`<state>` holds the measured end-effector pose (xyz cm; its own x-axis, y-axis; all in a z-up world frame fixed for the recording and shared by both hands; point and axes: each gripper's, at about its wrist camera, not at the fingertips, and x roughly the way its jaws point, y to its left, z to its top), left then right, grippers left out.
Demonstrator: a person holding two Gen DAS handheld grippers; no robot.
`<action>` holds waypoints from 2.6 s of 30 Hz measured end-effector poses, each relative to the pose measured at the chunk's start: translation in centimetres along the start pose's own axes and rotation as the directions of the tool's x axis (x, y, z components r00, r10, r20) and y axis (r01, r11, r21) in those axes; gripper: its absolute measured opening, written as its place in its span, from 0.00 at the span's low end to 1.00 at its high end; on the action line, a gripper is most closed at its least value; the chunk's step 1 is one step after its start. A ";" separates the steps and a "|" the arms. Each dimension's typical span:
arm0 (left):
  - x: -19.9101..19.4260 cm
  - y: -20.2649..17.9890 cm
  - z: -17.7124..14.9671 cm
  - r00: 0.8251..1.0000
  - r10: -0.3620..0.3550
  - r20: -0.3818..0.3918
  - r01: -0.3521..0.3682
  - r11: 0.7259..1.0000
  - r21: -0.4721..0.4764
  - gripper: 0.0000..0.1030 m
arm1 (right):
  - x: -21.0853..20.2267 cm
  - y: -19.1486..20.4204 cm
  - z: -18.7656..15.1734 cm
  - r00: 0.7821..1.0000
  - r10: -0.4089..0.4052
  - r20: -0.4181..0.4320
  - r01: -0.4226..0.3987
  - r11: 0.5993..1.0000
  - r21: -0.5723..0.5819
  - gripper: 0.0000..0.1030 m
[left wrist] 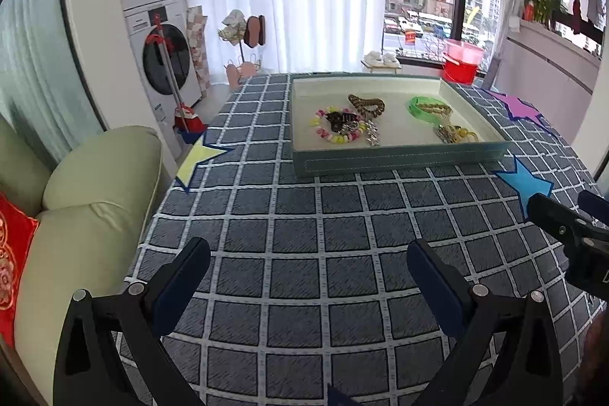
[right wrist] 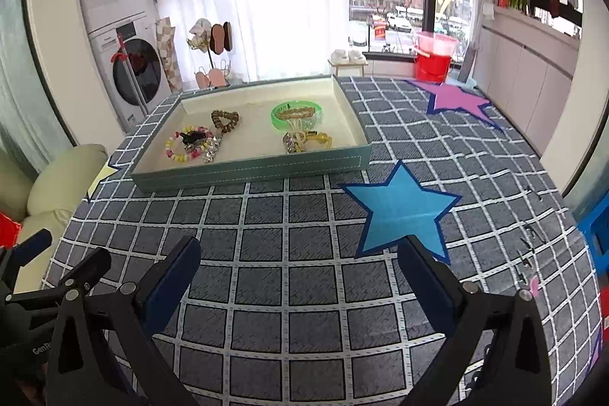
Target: Organize jewelry
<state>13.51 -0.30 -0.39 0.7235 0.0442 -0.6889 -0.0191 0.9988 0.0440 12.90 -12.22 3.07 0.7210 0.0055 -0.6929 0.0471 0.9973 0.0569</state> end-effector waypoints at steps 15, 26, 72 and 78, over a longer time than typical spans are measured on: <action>0.9 0.2 1.5 0.997 0.056 0.051 -0.054 0.998 -0.031 1.00 | 1.0 0.3 1.3 0.999 -0.021 0.042 0.022 0.999 -0.038 1.00; 1.6 0.2 1.5 0.997 0.060 0.042 -0.058 0.998 -0.034 1.00 | 1.1 0.8 1.6 0.996 -0.040 0.075 0.046 0.996 -0.082 1.00; 1.3 0.0 1.3 0.998 0.049 0.034 -0.048 0.998 -0.038 1.00 | 0.7 1.3 1.6 0.998 -0.022 0.063 0.027 0.996 -0.083 1.00; 1.3 -0.1 1.2 0.998 0.048 0.031 -0.047 0.998 -0.038 1.00 | 0.7 1.3 1.6 0.998 -0.020 0.065 0.026 0.996 -0.082 1.00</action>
<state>15.26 -0.36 -0.41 0.7427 0.0919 -0.6633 -0.0794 0.9956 0.0490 14.61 -11.00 3.78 0.7630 -0.0196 -0.6461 0.0089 0.9998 -0.0198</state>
